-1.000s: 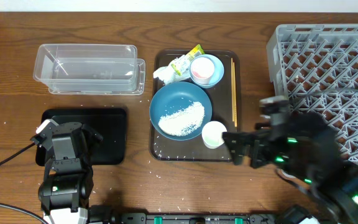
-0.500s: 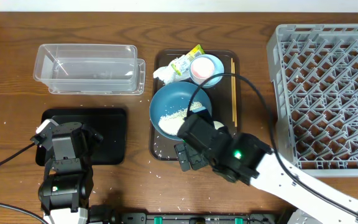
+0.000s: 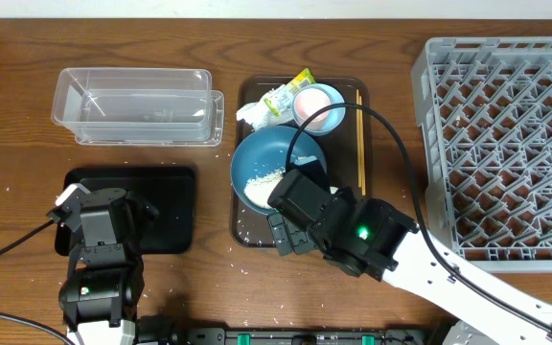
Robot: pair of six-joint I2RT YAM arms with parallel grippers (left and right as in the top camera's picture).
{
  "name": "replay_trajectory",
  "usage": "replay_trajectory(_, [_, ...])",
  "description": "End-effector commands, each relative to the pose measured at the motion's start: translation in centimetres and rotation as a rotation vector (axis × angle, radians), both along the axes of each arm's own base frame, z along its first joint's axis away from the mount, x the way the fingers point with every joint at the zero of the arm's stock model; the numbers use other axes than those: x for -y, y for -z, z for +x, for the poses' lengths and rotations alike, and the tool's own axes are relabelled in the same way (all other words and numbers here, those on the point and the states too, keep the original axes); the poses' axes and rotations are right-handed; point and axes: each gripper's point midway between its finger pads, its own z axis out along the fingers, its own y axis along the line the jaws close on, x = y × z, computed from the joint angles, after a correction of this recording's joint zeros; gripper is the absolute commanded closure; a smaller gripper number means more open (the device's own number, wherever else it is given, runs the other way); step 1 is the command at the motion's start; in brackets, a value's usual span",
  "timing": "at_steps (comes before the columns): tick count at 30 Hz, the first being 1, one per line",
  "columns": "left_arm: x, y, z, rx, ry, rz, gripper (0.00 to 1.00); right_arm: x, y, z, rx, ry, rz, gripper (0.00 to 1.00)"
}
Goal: Sort waste into correct bins and load items into the dishwasher rack
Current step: 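Move the right gripper over the white paper cup on the tray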
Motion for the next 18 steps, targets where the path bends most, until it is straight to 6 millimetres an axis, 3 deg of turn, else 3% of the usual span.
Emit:
replay_trajectory(1, [-0.2, -0.7, 0.1, 0.018, -0.014, 0.0, 0.08, 0.5, -1.2, 1.4, 0.079, 0.051, -0.012, 0.01])
replay_trajectory(7, [-0.2, -0.7, 0.1, 0.018, -0.014, 0.0, 0.08, 0.0, -1.4, 1.6, 0.087, 0.049, 0.011, 0.01])
replay_trajectory(12, [-0.2, -0.7, 0.1, 0.018, -0.014, 0.0, 0.08, 1.6, -0.3, 2.5, 0.126, 0.091, -0.065, 0.01])
replay_trajectory(18, [-0.2, -0.7, 0.1, 0.018, -0.014, 0.0, 0.08, 0.3, 1.1, 1.4, 0.033, 0.049, -0.032, 0.01])
